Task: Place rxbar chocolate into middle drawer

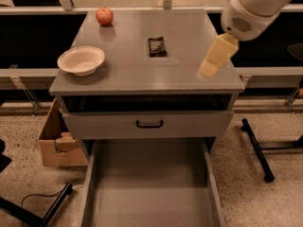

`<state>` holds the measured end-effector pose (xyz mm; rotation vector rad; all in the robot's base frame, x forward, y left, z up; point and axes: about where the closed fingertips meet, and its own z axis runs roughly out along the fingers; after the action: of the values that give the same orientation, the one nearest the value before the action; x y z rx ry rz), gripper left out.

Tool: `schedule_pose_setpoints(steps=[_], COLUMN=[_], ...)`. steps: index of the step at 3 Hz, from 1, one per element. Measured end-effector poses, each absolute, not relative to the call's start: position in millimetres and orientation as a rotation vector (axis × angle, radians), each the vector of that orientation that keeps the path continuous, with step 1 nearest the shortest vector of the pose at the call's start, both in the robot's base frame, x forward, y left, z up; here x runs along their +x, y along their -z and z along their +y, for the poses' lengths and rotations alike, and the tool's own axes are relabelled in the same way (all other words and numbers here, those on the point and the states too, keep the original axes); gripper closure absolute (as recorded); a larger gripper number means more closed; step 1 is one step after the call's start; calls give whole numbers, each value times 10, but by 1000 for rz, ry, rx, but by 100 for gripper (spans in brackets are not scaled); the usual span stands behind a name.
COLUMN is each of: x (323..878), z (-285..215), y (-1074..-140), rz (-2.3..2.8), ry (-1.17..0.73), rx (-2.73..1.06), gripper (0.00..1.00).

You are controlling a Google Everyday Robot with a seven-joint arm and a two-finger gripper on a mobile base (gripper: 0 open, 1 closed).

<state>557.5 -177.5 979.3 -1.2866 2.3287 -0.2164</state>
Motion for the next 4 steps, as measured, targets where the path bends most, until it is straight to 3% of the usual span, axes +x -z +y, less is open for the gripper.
schedule_pose_setpoints(steps=[1,2,3,4], x=[5920,5924,5924,6387], z=[-1671,-1589,-1589,-1497], y=[-9775,-9762,-9762,-9755], rz=[2456,2508,2508,2503], ry=[318,325,325,230], rx=[-1167,-1092,-1092,-973], gripper=[0,0,0,0])
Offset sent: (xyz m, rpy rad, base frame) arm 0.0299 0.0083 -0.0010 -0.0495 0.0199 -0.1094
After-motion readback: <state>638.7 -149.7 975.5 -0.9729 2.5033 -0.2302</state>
